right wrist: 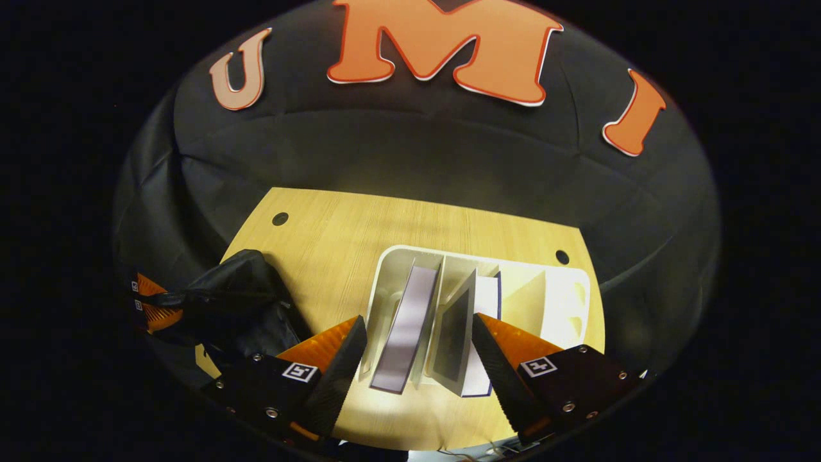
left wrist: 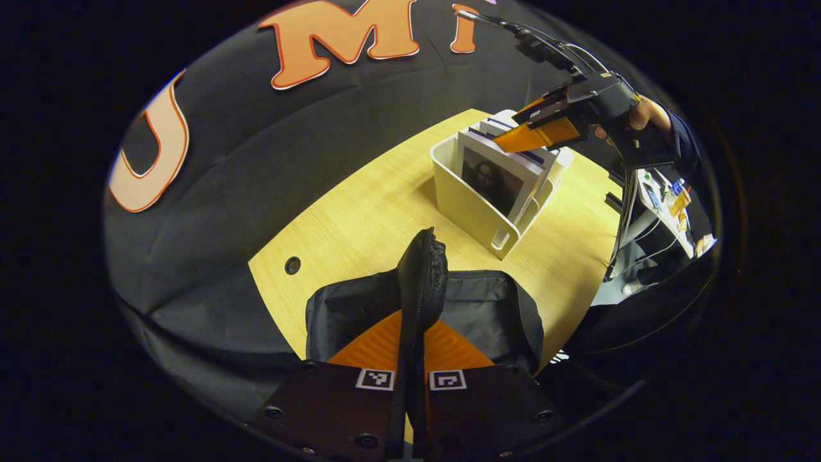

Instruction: Open the schoolbag, grab two books from the bookshelf and put them into the schoolbag.

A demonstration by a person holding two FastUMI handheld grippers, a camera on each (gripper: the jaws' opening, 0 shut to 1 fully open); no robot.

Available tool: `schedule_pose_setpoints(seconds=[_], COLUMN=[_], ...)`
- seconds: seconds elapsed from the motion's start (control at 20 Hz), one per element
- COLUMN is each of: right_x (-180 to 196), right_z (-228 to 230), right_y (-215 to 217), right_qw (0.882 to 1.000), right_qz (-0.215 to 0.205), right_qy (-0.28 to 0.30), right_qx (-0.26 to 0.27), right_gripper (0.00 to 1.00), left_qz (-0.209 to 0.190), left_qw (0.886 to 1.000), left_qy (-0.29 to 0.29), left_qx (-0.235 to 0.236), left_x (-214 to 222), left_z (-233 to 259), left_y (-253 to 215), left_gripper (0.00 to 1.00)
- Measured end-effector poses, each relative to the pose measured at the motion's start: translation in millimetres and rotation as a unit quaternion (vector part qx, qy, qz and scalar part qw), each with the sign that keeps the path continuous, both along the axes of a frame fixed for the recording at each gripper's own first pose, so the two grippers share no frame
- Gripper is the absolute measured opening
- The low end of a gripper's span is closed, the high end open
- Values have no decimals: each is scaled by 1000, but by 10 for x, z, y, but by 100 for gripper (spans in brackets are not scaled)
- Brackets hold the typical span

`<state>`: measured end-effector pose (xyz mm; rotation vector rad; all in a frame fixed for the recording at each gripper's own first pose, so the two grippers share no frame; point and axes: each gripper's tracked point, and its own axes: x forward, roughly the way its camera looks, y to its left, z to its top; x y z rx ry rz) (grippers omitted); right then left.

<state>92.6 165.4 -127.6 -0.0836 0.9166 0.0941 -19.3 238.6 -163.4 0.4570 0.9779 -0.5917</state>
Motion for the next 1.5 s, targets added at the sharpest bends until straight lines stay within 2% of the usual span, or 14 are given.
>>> schedule_pose_setpoints(seconds=[0.3, 0.6, 0.75, 0.95, 1.1, 1.5], right_x=[109, 140, 94, 32, -110, -791], right_z=[-283, -588, -645, -636, -542, -213], right_y=[59, 53, 109, 122, 84, -67], right_qw=[997, 989, 983, 979, 979, 980], right_qz=[-10, -44, -65, -93, -101, -116], right_qy=[75, 139, 170, 183, 177, 150], right_qx=[-10, -17, -4, 11, 22, 62], right_gripper=[91, 67, 47, 37, 34, 32], left_qz=[-17, -27, -29, -34, -33, -46], left_qw=[999, 999, 999, 998, 998, 997], left_qy=[26, 33, 35, 38, 41, 46], left_qx=[-11, -17, -16, -21, -28, -30], left_x=[112, 128, 144, 147, 112, 23], left_z=[23, 19, -2, -11, -37, -100], left_y=[-151, -258, -289, -315, -319, -429], left_gripper=[6, 6, 6, 6, 6, 6])
